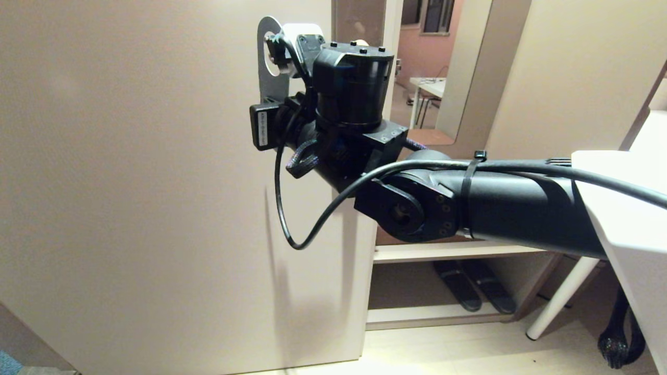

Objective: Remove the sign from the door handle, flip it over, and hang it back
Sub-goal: Hand it to the other hand

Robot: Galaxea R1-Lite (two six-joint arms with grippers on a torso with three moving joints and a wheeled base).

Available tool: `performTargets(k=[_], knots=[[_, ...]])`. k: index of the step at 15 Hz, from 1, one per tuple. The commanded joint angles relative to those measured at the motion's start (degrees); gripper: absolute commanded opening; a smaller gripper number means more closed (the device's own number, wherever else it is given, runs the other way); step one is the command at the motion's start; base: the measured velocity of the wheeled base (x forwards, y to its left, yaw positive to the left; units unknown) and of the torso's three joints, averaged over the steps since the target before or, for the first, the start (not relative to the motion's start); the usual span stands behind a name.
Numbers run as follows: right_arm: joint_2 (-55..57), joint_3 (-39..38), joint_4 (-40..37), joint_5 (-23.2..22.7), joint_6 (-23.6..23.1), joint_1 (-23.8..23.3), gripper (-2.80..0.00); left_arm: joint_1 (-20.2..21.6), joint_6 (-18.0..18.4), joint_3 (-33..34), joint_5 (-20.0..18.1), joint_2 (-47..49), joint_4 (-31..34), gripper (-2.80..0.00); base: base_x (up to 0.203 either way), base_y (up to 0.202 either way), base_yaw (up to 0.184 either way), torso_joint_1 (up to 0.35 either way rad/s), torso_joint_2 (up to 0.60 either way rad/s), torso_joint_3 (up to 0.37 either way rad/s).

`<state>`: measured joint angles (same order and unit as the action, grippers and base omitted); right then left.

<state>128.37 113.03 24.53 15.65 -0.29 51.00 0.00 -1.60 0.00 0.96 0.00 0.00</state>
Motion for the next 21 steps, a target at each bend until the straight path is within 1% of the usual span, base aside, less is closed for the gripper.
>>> performTargets(k=[1,8,13,16,21], knots=[[-0.76,-0.09,0.08,0.08,-0.06,0.51,-2.8,0.0,-0.04,0.0,0.01,0.0,0.0,-2.8,0.0,0.0,0.0,0.0,0.0,0.0],[-3.4,-1.4,-0.01,0.26,-0.23,1.39,-2.8,0.0,-0.03,0.0,0.01,0.0,0.0,-2.8,0.0,0.0,0.0,0.0,0.0,0.0],[-7.17,-4.83,0.08,0.28,-0.58,1.48,-2.8,0.0,-0.07,0.0,0.04,0.0,0.0,-2.8,0.0,0.0,0.0,0.0,0.0,0.0],[-9.14,-6.57,0.08,0.34,-0.67,2.33,-2.8,0.0,-0.01,0.0,0.01,0.0,0.0,-2.8,0.0,0.0,0.0,0.0,0.0,0.0],[-13.38,-11.78,0.25,0.44,-0.59,3.06,-2.8,0.0,-0.07,0.0,0.01,0.0,0.0,-2.8,0.0,0.0,0.0,0.0,0.0,0.0]])
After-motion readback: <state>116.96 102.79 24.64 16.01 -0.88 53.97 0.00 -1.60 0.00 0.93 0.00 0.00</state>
